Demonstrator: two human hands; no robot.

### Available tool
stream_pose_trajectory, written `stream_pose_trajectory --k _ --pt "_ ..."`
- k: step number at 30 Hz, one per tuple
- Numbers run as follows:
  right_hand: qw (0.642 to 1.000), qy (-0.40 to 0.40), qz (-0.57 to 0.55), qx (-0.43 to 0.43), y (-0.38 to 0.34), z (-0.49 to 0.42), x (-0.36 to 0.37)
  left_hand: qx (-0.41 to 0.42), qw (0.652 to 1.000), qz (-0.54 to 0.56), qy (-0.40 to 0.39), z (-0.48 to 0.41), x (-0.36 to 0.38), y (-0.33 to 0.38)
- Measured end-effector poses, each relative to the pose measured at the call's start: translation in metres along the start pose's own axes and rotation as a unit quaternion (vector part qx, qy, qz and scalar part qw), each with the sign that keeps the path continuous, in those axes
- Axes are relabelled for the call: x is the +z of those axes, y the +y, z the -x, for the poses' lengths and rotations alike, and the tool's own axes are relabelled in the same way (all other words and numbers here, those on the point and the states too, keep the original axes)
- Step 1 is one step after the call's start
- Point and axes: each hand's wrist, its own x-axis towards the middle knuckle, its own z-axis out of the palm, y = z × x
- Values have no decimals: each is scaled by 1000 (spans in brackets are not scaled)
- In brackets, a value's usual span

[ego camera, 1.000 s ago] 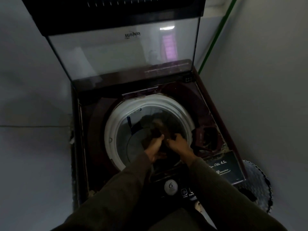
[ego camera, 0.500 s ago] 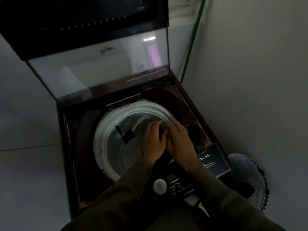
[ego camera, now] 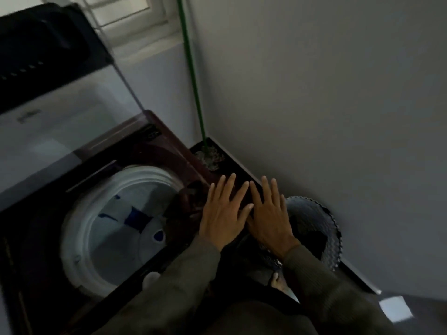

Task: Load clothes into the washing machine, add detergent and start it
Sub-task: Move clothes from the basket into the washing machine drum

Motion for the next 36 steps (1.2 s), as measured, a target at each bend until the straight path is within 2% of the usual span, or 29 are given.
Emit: stream_pose_trajectory --k 6,12,18,25,29,34,36 --pt "996 -41 -27 73 103 21 31 37 997 -2 -65 -23 55 79" --pt "978 -153 -42 137 192 37 97 49 988 3 -149 -36 131 134" --pt "948 -238 -66 202 251 30 165 31 972 30 -230 -56 223 137" --pt "917 -262 -101 284 310 0 267 -9 956 64 -285 -94 356 119" --pt "899 -276 -124 317 346 -28 333 -94 934 113 -325 -120 443 106" --pt "842 -332 -205 372 379 -55 422 -235 888 176 -353 -146 530 89" --pt "843 -323 -218 372 384 -62 448 -290 866 190 -359 -151 550 83"
